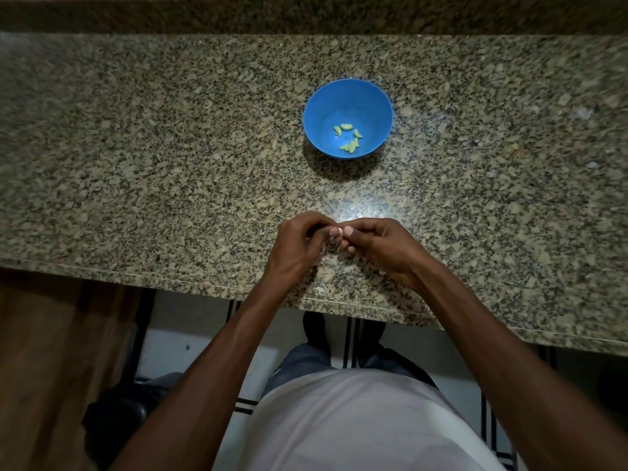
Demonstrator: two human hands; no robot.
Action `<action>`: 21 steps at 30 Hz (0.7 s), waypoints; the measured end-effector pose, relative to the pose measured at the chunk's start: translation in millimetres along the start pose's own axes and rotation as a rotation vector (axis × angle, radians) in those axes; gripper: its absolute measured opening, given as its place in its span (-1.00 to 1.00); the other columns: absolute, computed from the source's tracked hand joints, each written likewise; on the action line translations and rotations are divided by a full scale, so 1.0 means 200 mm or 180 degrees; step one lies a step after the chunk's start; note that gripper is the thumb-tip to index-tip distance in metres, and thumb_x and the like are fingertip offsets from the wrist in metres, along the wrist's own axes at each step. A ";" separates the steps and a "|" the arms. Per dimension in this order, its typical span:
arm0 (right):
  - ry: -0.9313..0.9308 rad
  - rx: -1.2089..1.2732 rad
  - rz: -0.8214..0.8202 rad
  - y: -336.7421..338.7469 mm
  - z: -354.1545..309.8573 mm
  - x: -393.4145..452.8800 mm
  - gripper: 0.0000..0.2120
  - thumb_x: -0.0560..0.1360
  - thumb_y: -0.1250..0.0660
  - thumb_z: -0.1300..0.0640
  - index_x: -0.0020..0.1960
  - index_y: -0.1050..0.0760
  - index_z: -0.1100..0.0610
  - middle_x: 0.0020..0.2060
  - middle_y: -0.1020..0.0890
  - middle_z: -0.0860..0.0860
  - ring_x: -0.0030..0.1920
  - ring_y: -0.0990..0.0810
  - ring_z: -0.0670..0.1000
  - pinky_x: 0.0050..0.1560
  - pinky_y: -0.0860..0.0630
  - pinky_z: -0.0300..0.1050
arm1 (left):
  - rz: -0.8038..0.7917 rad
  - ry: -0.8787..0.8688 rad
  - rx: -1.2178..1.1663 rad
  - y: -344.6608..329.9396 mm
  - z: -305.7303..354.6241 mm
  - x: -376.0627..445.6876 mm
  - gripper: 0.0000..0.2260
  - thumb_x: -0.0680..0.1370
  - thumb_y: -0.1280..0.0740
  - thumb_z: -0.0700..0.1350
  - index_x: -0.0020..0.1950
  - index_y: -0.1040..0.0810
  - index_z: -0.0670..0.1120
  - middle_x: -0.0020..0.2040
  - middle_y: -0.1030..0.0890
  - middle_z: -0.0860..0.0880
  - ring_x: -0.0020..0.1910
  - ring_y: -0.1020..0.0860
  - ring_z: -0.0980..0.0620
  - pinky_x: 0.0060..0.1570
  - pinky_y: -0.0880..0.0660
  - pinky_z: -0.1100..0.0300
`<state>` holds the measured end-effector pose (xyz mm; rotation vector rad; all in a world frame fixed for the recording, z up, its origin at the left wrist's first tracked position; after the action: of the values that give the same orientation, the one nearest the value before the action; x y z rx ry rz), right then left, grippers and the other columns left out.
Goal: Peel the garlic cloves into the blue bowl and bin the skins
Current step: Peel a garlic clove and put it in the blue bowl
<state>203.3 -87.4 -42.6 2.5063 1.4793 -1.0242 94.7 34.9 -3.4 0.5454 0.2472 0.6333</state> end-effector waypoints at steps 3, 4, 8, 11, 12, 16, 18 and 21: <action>0.0254 -0.0494 0.0017 -0.02 -0.02 0.00 -0.84 0.61 -0.43 0.24 0.15 -0.71 0.25 -0.13 -0.77 0.07 -0.14 -0.69 -0.05 -0.07 -0.63 -0.23 | 0.0158 0.0001 0.0162 0.00 0.00 0.00 -0.91 0.62 -0.44 -0.14 -0.02 -0.67 -0.15 -0.13 -0.68 0.01 -0.14 -0.63 0.14 -0.13 -0.60 0.19; 0.0338 -0.0693 0.0064 -0.02 -0.03 0.00 -0.84 0.61 -0.43 0.23 0.14 -0.71 0.25 -0.17 -0.76 0.05 -0.18 -0.68 -0.07 -0.10 -0.62 -0.24 | 0.0153 0.0002 0.0195 -0.01 0.00 0.00 -0.90 0.63 -0.42 -0.13 -0.03 -0.64 -0.16 -0.14 -0.66 0.01 -0.16 -0.62 0.11 -0.17 -0.58 0.18; 0.0645 -0.1426 0.0268 -0.04 -0.09 0.00 -0.84 0.65 -0.41 0.15 0.08 -0.73 0.21 -0.19 -0.77 0.04 -0.24 -0.68 -0.10 -0.17 -0.58 -0.28 | -0.0085 -0.0171 0.0604 -0.07 0.00 -0.01 -0.88 0.70 -0.27 -0.17 -0.04 -0.46 -0.09 -0.16 -0.50 0.03 -0.18 -0.46 0.04 -0.23 -0.40 0.17; 0.0900 -0.2209 0.0325 -0.09 -0.14 -0.01 -0.76 0.67 -0.38 0.12 -0.12 -0.73 0.13 -0.30 -0.74 -0.03 -0.29 -0.70 -0.10 -0.25 -0.55 -0.29 | -0.0264 -0.0461 0.0975 -0.11 0.03 -0.02 -0.83 0.71 -0.15 -0.22 -0.07 -0.33 -0.04 -0.20 -0.38 0.03 -0.19 -0.36 -0.03 -0.24 -0.34 0.04; 0.0989 -0.2408 0.0342 -0.11 -0.15 -0.01 -0.72 0.68 -0.36 0.15 -0.18 -0.70 0.11 -0.32 -0.72 -0.03 -0.31 -0.70 -0.08 -0.27 -0.56 -0.25 | -0.0274 -0.0496 0.1043 -0.11 0.04 -0.02 -0.82 0.70 -0.13 -0.20 -0.10 -0.32 -0.04 -0.24 -0.35 0.05 -0.22 -0.35 -0.04 -0.26 -0.31 0.02; 0.1324 -0.2738 0.0515 -0.14 -0.19 -0.04 -0.68 0.66 -0.31 0.27 -0.24 -0.66 0.16 -0.38 -0.69 0.02 -0.40 -0.67 -0.02 -0.40 -0.56 -0.13 | -0.0259 -0.0493 0.1117 -0.11 0.05 0.01 -0.83 0.66 -0.09 -0.16 -0.13 -0.32 -0.07 -0.31 -0.30 0.07 -0.27 -0.32 -0.06 -0.30 -0.24 0.02; 0.1478 -0.2890 0.0643 -0.14 -0.21 -0.05 -0.71 0.63 -0.34 0.30 -0.24 -0.67 0.18 -0.42 -0.66 0.03 -0.45 -0.63 -0.07 -0.46 -0.45 -0.30 | -0.0217 -0.0354 0.1038 -0.10 0.04 0.01 -0.81 0.70 -0.12 -0.23 -0.11 -0.35 -0.12 -0.30 -0.37 -0.02 -0.29 -0.32 -0.02 -0.35 -0.28 0.03; 0.1534 -0.3096 0.0805 -0.15 -0.23 -0.07 -0.71 0.59 -0.38 0.37 -0.28 -0.60 0.15 -0.49 -0.54 -0.05 -0.52 -0.49 -0.20 -0.50 -0.35 -0.41 | -0.0143 -0.0039 0.0748 -0.11 0.06 0.00 -0.77 0.76 -0.09 -0.17 -0.08 -0.34 -0.14 -0.31 -0.38 0.02 -0.39 -0.28 0.15 -0.47 -0.23 0.31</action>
<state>198.9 -65.7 8.5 2.1187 1.2270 0.3366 110.0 16.1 -6.0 0.7674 0.3237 0.5602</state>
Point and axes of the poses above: each hand's wrist, its own x-axis towards the middle knuckle, its own y-axis out of the back of the hand, z = x × y, the point moved 8 cm from there along x, towards the middle knuckle
